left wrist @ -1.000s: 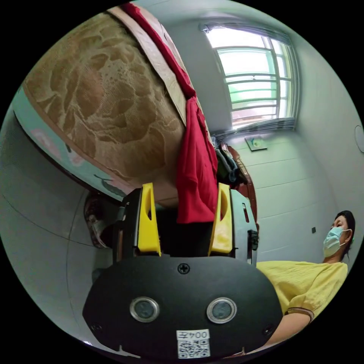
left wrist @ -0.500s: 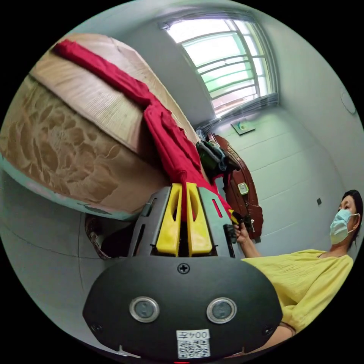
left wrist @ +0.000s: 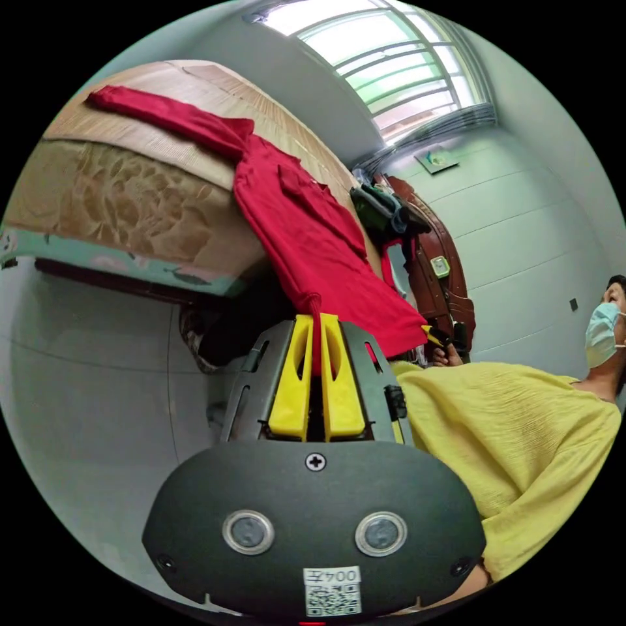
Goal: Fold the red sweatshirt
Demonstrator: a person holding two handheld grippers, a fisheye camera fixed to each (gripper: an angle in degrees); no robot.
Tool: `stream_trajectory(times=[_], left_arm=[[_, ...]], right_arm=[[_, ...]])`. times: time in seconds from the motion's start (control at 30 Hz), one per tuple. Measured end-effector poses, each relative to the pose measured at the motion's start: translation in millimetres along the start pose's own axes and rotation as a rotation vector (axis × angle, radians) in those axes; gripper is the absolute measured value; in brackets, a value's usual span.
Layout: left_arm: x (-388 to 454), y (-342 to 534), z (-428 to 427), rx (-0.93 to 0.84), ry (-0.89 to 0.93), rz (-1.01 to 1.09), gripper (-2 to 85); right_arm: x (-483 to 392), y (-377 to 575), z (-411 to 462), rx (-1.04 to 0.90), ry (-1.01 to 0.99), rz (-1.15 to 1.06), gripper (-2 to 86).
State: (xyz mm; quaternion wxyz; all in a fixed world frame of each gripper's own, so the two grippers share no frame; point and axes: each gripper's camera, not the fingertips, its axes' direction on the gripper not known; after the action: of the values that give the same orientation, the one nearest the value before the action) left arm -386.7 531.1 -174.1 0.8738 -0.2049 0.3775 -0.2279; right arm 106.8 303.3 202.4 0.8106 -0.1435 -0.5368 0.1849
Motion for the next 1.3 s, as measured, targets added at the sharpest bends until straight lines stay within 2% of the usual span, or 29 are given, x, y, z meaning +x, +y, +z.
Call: stream_trajectory(times=[0.13,0.27,0.4,0.5,0.63,0.7,0.77,0.93,1.07,1.2,1.3], left_arm=[[-12,22,-1,0.031,-0.008,-0.065,2.7],[-5,7,-24,0.076,-0.173,-0.090,3.4],[19,-40,-28,0.156,-0.237,-0.029,4.8],[37,-106,15,0.122,-0.182,0.037,6.9],[61,-201,124,0.002,-0.179,0.109,9.0],[64,-237,171,-0.053,-0.156,0.091,9.9],[62,-268,211,-0.025,-0.150,-0.011,10.5],[53,-294,248,0.075,-0.107,-0.206,11.7],[47,-295,263,0.118,-0.107,-0.275,11.7],[39,-292,269,0.163,-0.050,-0.311,9.6],[51,-294,267,0.191,-0.072,-0.269,5.2]], right_arm=[[-1,13,12,-0.116,0.078,-0.028,5.9],[-14,-13,-4,-0.028,0.174,-0.100,8.6],[-22,-54,4,0.073,0.202,-0.152,9.8],[-26,-94,40,0.098,0.221,-0.185,9.8],[-23,-140,110,0.064,0.314,-0.189,9.6],[-23,-150,136,0.057,0.360,-0.194,9.8],[-24,-154,161,0.078,0.423,-0.210,10.5],[-24,-140,200,0.113,0.499,-0.218,16.0],[-39,-117,218,0.161,0.629,-0.284,16.2],[-37,-107,217,0.175,0.621,-0.281,15.7],[-29,-97,209,0.205,0.581,-0.272,14.3]])
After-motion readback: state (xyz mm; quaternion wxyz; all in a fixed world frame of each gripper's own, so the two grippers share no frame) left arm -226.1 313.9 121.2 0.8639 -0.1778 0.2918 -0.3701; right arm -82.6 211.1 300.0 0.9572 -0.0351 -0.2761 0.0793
